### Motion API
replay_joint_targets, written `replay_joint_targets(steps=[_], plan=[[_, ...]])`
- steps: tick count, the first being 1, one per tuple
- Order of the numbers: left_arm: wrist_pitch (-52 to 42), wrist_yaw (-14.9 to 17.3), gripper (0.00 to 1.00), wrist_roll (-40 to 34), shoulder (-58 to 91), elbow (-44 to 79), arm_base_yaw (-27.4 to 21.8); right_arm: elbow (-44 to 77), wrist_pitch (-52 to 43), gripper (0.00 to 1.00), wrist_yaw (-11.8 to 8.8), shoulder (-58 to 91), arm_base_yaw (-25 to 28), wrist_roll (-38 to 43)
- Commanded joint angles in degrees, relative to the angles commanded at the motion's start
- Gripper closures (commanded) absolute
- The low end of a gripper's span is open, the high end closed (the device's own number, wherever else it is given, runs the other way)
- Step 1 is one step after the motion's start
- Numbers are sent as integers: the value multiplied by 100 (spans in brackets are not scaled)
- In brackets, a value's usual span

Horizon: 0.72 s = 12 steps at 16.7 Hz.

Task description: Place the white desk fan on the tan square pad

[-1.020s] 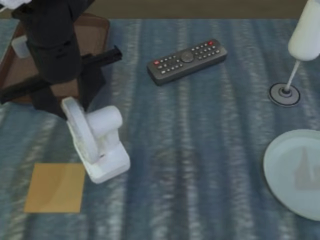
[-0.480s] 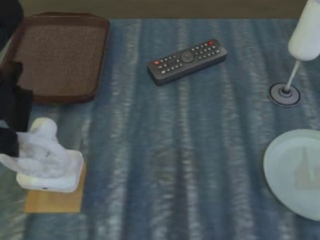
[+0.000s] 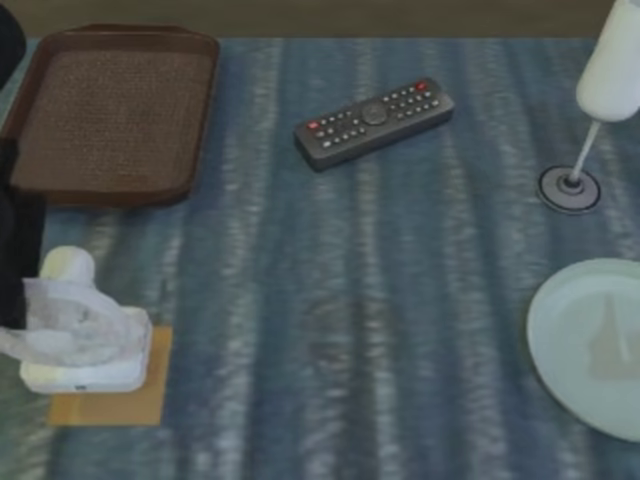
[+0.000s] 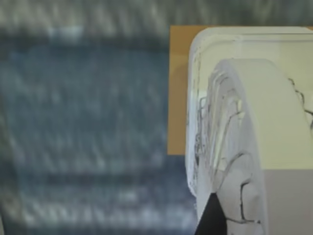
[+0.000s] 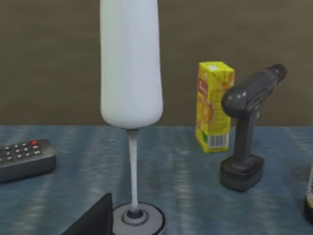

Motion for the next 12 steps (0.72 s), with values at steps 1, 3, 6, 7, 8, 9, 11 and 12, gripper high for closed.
replay_joint_targets(steps=[1, 3, 6, 7, 8, 9, 11, 12], plan=[[22, 0, 100, 3, 2, -22, -3, 0, 0, 0, 0, 0, 0, 0], [242, 2, 100, -15, 19, -212, 4, 0, 0, 0, 0, 0, 0, 0], [724, 2, 100, -41, 72, -616, -4, 0, 0, 0, 0, 0, 0, 0], [798, 2, 100, -48, 85, -689, -6, 0, 0, 0, 0, 0, 0, 0], [814, 2, 100, -50, 89, -705, -7, 0, 0, 0, 0, 0, 0, 0], [814, 2, 100, -50, 89, -705, -7, 0, 0, 0, 0, 0, 0, 0], [814, 2, 100, -50, 89, -705, -7, 0, 0, 0, 0, 0, 0, 0], [814, 2, 92, -50, 89, -705, -7, 0, 0, 0, 0, 0, 0, 0]])
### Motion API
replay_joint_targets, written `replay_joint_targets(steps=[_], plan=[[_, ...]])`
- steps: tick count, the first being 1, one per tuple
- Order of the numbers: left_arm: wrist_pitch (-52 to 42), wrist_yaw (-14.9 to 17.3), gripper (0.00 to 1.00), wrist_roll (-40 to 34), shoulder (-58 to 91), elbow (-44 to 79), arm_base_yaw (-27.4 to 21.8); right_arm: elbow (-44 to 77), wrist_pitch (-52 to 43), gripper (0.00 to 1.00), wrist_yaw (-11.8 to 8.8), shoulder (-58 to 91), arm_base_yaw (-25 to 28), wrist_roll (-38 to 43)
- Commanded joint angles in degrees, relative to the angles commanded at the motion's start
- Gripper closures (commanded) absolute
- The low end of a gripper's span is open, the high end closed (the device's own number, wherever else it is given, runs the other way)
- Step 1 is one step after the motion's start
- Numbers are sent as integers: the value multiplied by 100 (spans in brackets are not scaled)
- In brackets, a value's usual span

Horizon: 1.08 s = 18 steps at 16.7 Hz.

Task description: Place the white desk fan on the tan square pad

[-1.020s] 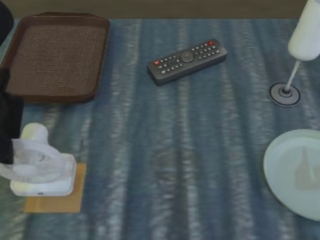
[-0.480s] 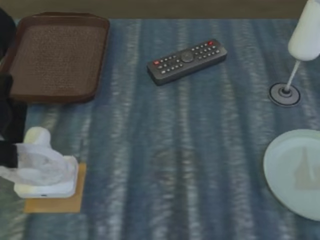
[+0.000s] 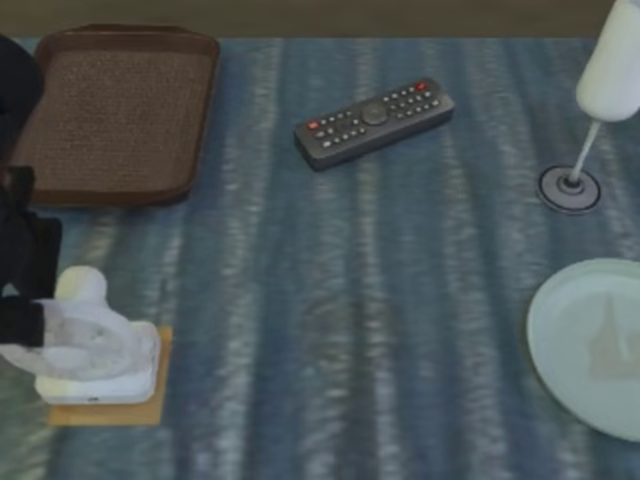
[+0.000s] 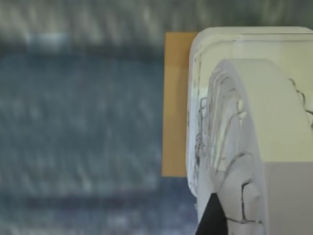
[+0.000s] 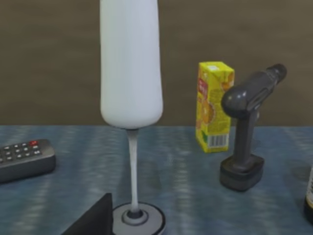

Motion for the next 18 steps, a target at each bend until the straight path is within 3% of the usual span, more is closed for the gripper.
replay_joint_targets(steps=[12, 18], plan=[[0, 0, 2, 0, 0, 0, 0, 0, 0, 0, 0, 0, 0, 0], [0, 0, 0, 0, 0, 0, 0, 0, 0, 0, 0, 0, 0, 0]])
